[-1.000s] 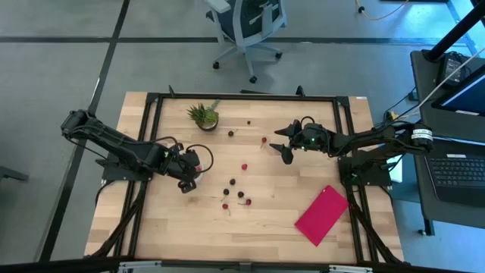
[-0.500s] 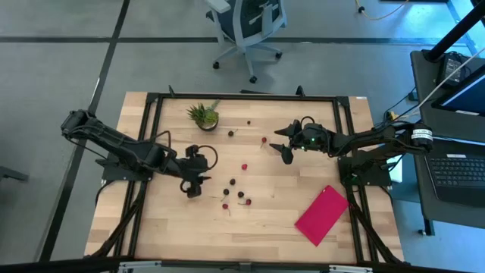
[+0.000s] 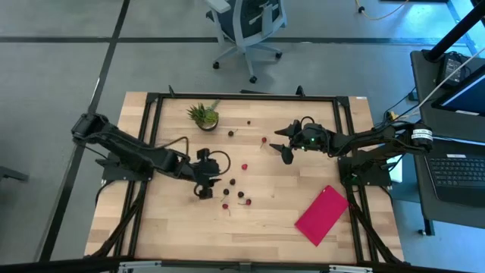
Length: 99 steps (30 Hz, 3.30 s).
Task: Pick and placing Produce into tupperware
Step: Put the black cherry into the transparent container
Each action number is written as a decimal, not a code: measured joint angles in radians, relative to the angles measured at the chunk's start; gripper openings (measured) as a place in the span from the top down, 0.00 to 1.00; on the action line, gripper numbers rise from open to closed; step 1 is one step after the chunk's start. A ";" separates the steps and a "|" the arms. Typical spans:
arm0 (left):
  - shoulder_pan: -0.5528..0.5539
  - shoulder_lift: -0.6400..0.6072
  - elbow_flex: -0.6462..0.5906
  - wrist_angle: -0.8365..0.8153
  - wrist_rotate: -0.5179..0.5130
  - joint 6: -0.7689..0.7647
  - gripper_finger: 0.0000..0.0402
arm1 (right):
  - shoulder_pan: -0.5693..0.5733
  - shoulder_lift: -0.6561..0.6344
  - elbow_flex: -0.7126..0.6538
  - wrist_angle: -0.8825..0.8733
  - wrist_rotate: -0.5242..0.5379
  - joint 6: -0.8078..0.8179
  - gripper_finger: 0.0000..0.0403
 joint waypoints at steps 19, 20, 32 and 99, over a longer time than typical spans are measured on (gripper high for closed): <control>-0.006 0.138 0.000 0.171 0.220 0.026 0.46 | 0.000 0.000 0.000 -0.003 0.001 -0.074 0.22; -0.006 0.152 0.000 0.177 0.220 0.037 0.43 | 0.000 0.000 0.000 -0.003 0.001 -0.074 0.22; -0.005 0.202 -0.002 0.237 0.164 0.013 0.34 | 0.000 0.000 0.000 -0.003 0.001 -0.075 0.22; -0.003 0.180 0.302 -0.540 0.077 -0.050 0.73 | 0.000 0.000 0.000 -0.001 0.000 -0.075 0.22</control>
